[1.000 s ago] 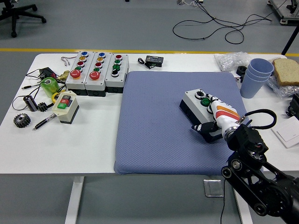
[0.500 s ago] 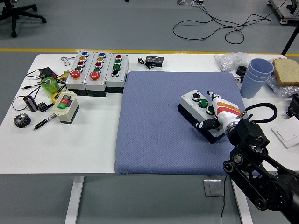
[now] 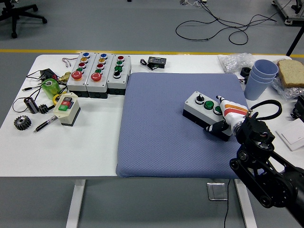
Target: Pick up the button,place it on the desk,press the button,press the button
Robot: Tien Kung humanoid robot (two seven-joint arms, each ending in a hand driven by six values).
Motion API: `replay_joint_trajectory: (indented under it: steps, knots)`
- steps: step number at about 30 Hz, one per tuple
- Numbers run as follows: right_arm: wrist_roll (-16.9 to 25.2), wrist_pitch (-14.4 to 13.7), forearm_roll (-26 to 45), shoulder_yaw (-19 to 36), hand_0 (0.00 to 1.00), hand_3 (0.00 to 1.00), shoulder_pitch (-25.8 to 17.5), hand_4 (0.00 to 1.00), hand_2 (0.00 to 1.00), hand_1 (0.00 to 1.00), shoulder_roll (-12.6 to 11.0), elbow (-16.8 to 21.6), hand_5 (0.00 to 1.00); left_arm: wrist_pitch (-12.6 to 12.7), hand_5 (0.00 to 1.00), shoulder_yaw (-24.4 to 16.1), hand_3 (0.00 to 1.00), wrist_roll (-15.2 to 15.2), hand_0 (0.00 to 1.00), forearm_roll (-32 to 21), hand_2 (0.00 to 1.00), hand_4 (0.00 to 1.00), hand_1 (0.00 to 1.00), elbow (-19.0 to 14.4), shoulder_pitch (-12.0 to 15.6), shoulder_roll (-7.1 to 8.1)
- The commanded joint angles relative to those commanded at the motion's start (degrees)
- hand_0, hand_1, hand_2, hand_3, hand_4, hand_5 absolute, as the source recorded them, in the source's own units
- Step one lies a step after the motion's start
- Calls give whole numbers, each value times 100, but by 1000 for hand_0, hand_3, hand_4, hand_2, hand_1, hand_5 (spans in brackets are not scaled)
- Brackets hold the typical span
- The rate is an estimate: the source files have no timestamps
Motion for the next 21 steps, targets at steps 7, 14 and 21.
replay_joint_trajectory:
  steps: [7, 14, 21]
  knots:
    - [0, 68, -197, -88, 179, 791, 16, 918, 542, 240, -80, 36, 160, -6, 699, -32, 549, 11, 604, 59, 678, 370, 632, 0, 8, 0]
    - [0, -292, -128, -192, 126, 537, -5, 823, 454, 190, -253, 109, 101, -13, 701, -98, 548, 27, 604, 161, 678, 369, 632, 0, 25, 0]
    - [0, -708, 149, -323, 79, 478, -45, 720, 419, 132, -405, 208, 49, -16, 701, -125, 548, 34, 603, 205, 678, 369, 632, 0, 31, 0]
